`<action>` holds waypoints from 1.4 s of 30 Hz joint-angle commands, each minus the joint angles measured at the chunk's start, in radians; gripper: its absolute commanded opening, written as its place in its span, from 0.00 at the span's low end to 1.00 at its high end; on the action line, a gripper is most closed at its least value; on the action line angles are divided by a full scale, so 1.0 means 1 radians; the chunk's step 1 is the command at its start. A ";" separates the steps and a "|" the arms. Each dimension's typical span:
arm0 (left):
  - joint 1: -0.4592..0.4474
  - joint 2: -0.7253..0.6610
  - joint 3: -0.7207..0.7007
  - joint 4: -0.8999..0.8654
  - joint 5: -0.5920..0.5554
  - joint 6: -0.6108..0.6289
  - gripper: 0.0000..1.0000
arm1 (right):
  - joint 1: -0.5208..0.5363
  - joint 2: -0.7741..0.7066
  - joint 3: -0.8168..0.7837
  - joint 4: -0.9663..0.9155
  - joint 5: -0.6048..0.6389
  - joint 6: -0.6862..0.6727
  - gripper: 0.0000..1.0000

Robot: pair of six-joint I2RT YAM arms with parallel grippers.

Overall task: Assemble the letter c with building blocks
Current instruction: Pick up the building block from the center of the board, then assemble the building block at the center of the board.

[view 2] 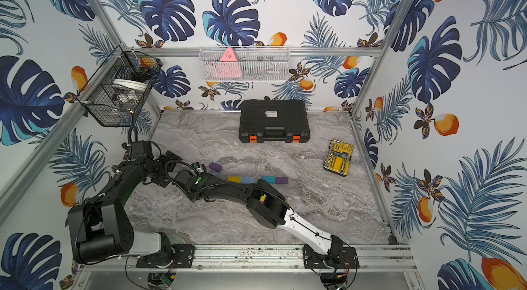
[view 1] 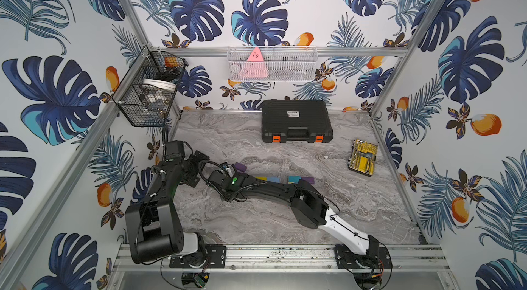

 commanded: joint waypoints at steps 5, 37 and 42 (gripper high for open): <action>0.005 0.005 0.008 0.030 0.051 0.001 0.99 | 0.012 -0.111 -0.145 -0.002 -0.134 0.006 0.19; -0.251 -0.065 -0.085 0.066 0.129 0.030 0.99 | -0.015 -0.476 -0.775 0.146 -0.102 0.258 0.30; -0.271 -0.064 -0.083 0.057 0.121 0.038 0.99 | -0.026 -0.515 -0.809 0.191 -0.133 0.230 0.63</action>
